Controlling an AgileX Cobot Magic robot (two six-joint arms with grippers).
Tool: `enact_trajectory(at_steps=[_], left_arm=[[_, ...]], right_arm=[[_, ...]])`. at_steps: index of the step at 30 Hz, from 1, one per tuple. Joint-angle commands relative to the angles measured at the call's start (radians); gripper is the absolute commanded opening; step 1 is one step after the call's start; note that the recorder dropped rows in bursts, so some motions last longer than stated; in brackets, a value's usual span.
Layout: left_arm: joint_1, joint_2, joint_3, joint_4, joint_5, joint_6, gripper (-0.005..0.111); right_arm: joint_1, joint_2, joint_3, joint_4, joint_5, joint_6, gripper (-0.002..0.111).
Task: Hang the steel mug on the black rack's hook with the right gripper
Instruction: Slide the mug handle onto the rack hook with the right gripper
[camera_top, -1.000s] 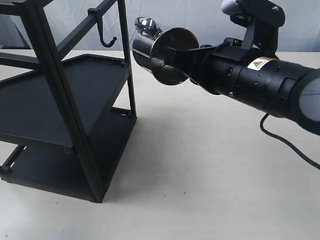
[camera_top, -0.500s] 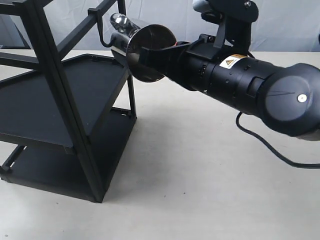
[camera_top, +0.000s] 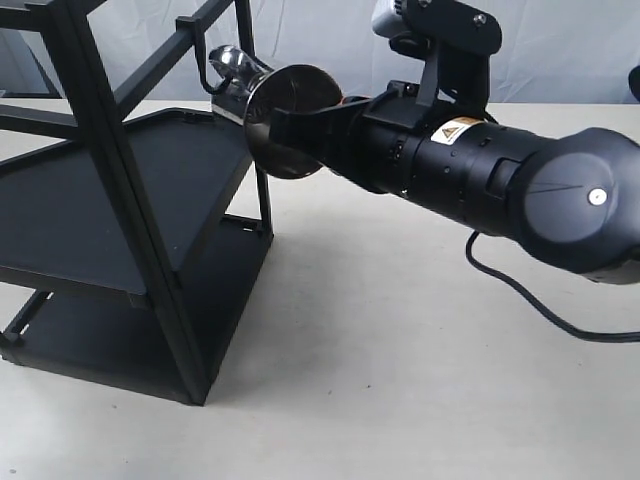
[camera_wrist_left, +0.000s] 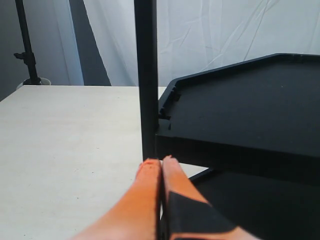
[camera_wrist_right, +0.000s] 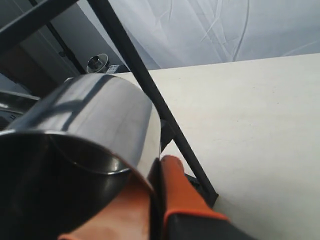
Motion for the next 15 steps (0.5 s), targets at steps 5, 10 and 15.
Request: enact_trajectory(at_steps=[5, 10, 15], left_arm=[[-0.001, -0.005, 0.0, 0.0, 0.001, -0.002, 0.002], [-0.001, -0.005, 0.0, 0.0, 0.001, -0.002, 0.002], [-0.001, -0.005, 0.0, 0.0, 0.001, -0.002, 0.002]], right_arm=[[0.049, 0.001, -0.006, 0.054, -0.04, -0.061, -0.001], [0.056, 0.001, -0.006, 0.226, -0.048, -0.229, -0.001], [0.083, 0.005, -0.004, 0.315, -0.085, -0.334, -0.001]])
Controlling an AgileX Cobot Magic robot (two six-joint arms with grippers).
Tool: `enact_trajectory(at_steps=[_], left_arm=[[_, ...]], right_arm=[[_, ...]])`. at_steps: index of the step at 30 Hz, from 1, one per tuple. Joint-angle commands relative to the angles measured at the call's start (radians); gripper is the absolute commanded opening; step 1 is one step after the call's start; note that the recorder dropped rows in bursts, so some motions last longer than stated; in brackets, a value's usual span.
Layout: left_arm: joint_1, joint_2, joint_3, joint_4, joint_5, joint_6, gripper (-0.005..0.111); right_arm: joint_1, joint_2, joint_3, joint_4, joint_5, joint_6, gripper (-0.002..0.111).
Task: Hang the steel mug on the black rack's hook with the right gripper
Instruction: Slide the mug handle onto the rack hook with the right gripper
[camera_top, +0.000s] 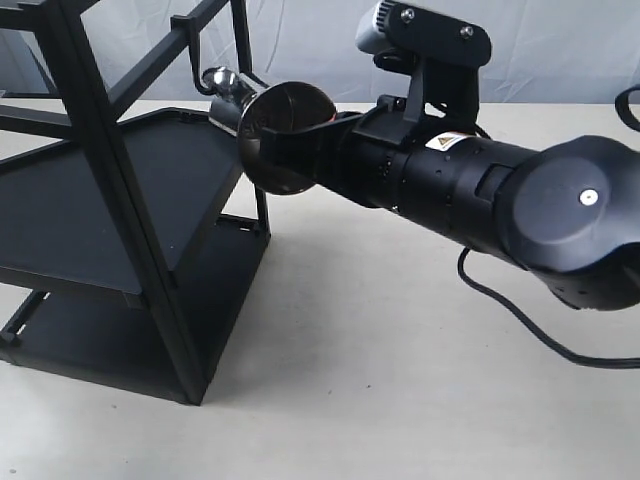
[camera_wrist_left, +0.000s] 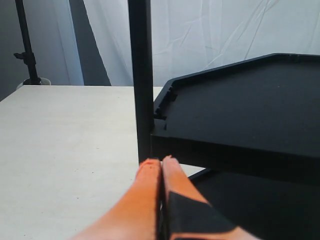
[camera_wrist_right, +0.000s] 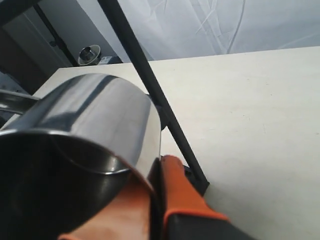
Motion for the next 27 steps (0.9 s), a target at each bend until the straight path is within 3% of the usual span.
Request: enact_trajectory(at_steps=[1, 7, 20, 22, 27], left_arm=[[-0.001, -0.005, 0.0, 0.0, 0.001, -0.002, 0.002], [-0.001, -0.005, 0.0, 0.0, 0.001, -0.002, 0.002], [-0.001, -0.005, 0.0, 0.0, 0.001, -0.002, 0.002], [-0.001, -0.005, 0.0, 0.0, 0.001, -0.002, 0.002], [-0.001, -0.005, 0.0, 0.0, 0.001, -0.002, 0.002]], right_arm=[[0.032, 0.008, -0.004, 0.093, -0.065, -0.111, -0.001], [0.078, 0.029, -0.004, 0.187, -0.127, -0.215, -0.001], [0.078, 0.03, -0.004, 0.155, -0.008, -0.236, -0.001], [0.078, 0.03, -0.004, 0.155, 0.004, -0.236, 0.004], [0.078, 0.03, -0.004, 0.165, 0.012, -0.236, 0.028]])
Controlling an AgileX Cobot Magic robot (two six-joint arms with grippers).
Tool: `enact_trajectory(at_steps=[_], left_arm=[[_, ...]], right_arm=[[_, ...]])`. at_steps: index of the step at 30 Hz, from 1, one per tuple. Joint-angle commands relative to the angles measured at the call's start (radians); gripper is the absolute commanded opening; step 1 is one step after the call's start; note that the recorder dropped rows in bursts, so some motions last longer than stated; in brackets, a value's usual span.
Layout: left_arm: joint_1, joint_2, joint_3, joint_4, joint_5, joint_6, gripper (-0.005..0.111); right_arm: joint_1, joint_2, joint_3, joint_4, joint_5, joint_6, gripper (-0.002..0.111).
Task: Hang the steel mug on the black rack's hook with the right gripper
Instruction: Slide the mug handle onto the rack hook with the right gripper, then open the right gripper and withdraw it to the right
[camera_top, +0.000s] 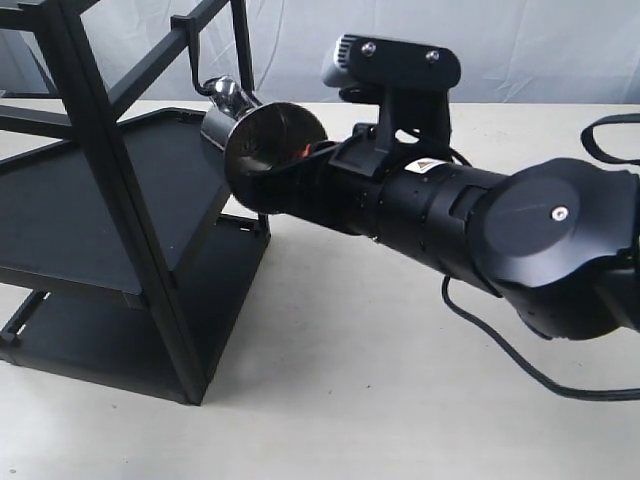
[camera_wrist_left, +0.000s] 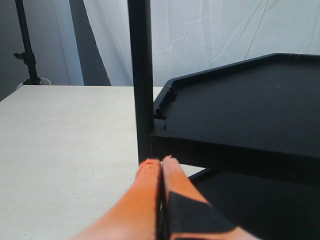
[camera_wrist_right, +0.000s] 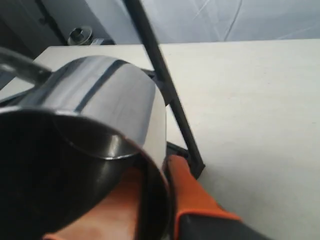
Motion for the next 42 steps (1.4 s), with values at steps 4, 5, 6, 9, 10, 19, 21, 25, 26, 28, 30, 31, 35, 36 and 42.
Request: enact_trajectory(at_steps=[4, 5, 6, 9, 10, 19, 21, 25, 26, 28, 30, 31, 35, 36, 42], left_arm=[[-0.001, -0.005, 0.0, 0.0, 0.001, -0.002, 0.002], [-0.001, -0.005, 0.0, 0.0, 0.001, -0.002, 0.002], [-0.001, -0.005, 0.0, 0.0, 0.001, -0.002, 0.002], [-0.001, -0.005, 0.0, 0.0, 0.001, -0.002, 0.002], [-0.001, -0.005, 0.0, 0.0, 0.001, -0.002, 0.002], [-0.001, -0.005, 0.0, 0.0, 0.001, -0.002, 0.002], [-0.001, -0.005, 0.0, 0.0, 0.001, -0.002, 0.002], [-0.001, -0.005, 0.0, 0.0, 0.001, -0.002, 0.002], [-0.001, -0.005, 0.0, 0.0, 0.001, -0.002, 0.002], [-0.001, -0.005, 0.0, 0.0, 0.001, -0.002, 0.002], [-0.001, -0.005, 0.0, 0.0, 0.001, -0.002, 0.002], [-0.001, -0.005, 0.0, 0.0, 0.001, -0.002, 0.002], [-0.001, -0.005, 0.0, 0.0, 0.001, -0.002, 0.002], [-0.001, -0.005, 0.0, 0.0, 0.001, -0.002, 0.002], [-0.001, -0.005, 0.0, 0.0, 0.001, -0.002, 0.002]], right_arm=[[0.008, 0.003, 0.0, 0.004, 0.059, -0.024, 0.031], [0.008, -0.002, 0.0, 0.004, 0.072, -0.024, 0.031], [0.008, -0.009, 0.0, 0.004, 0.076, -0.024, 0.031], [0.008, -0.069, 0.0, 0.004, 0.076, -0.026, 0.031], [0.008, -0.095, 0.0, 0.004, 0.078, -0.031, 0.031], [0.008, -0.218, 0.0, 0.025, 0.089, -0.139, -0.001], [0.008, -0.252, 0.0, 0.137, 0.019, -0.292, -0.001], [0.008, -0.312, 0.002, 0.524, -0.174, -0.837, -0.001], [0.008, -0.328, 0.023, 0.524, -0.231, -0.899, -0.001], [0.008, -0.36, 0.061, 0.524, -0.281, -0.926, -0.001], [0.008, -0.39, 0.091, 0.524, -0.339, -0.965, -0.001], [0.008, -0.397, 0.101, 0.524, -0.357, -0.976, -0.001], [0.008, -0.404, 0.118, 0.524, -0.517, -0.981, -0.001], [0.008, -0.404, 0.118, 0.524, -0.554, -0.981, -0.001], [0.008, -0.404, 0.118, 0.524, -0.658, -0.981, -0.001]])
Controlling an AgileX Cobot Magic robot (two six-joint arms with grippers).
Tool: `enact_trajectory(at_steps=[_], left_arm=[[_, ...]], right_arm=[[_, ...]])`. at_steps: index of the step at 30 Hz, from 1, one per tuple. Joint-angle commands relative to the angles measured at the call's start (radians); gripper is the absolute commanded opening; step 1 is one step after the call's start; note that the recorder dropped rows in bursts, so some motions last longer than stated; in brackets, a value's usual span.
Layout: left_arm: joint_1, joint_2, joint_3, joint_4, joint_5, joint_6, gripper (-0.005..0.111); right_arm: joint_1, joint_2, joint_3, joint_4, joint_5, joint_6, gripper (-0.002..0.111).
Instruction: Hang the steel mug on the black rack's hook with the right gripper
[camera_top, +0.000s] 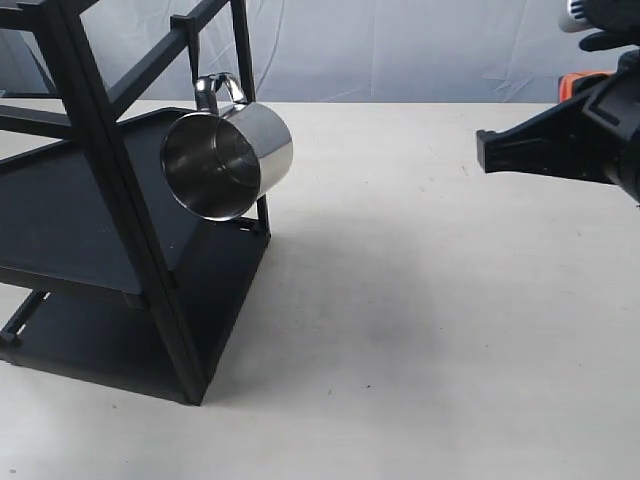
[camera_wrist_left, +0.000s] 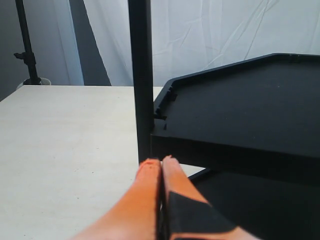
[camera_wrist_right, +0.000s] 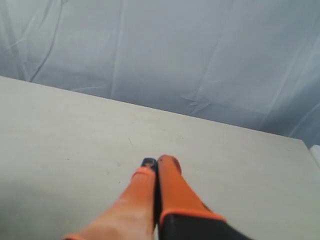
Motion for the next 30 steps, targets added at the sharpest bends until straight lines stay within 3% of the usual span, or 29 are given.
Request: enact_trajectory(at_steps=[1, 8, 13, 16, 22, 24, 27, 30], left_arm=[[-0.001, -0.005, 0.0, 0.0, 0.001, -0.002, 0.002], [-0.001, -0.005, 0.0, 0.0, 0.001, -0.002, 0.002], [-0.001, -0.005, 0.0, 0.0, 0.001, -0.002, 0.002], [-0.001, -0.005, 0.0, 0.0, 0.001, -0.002, 0.002], [-0.001, -0.005, 0.0, 0.0, 0.001, -0.002, 0.002], [-0.001, -0.005, 0.0, 0.0, 0.001, -0.002, 0.002], [-0.001, -0.005, 0.0, 0.0, 0.001, -0.002, 0.002], [-0.001, -0.005, 0.0, 0.0, 0.001, -0.002, 0.002]], right_arm=[[0.0, -0.007, 0.002, 0.001, -0.056, -0.009, -0.001], [0.0, -0.007, 0.002, 0.001, -0.124, -0.034, -0.001], [-0.059, -0.134, 0.002, 0.001, -0.06, 0.094, -0.001], [-0.195, -0.277, 0.019, 0.001, 0.172, 0.123, -0.001], [-0.59, -0.541, 0.157, 0.001, 0.66, 0.067, -0.001], [-0.72, -0.638, 0.222, 0.001, 0.755, 0.079, -0.001], [-0.836, -0.744, 0.302, 0.001, 0.821, 0.092, -0.001], [-0.862, -0.795, 0.363, 0.001, 0.818, 0.092, -0.001]])
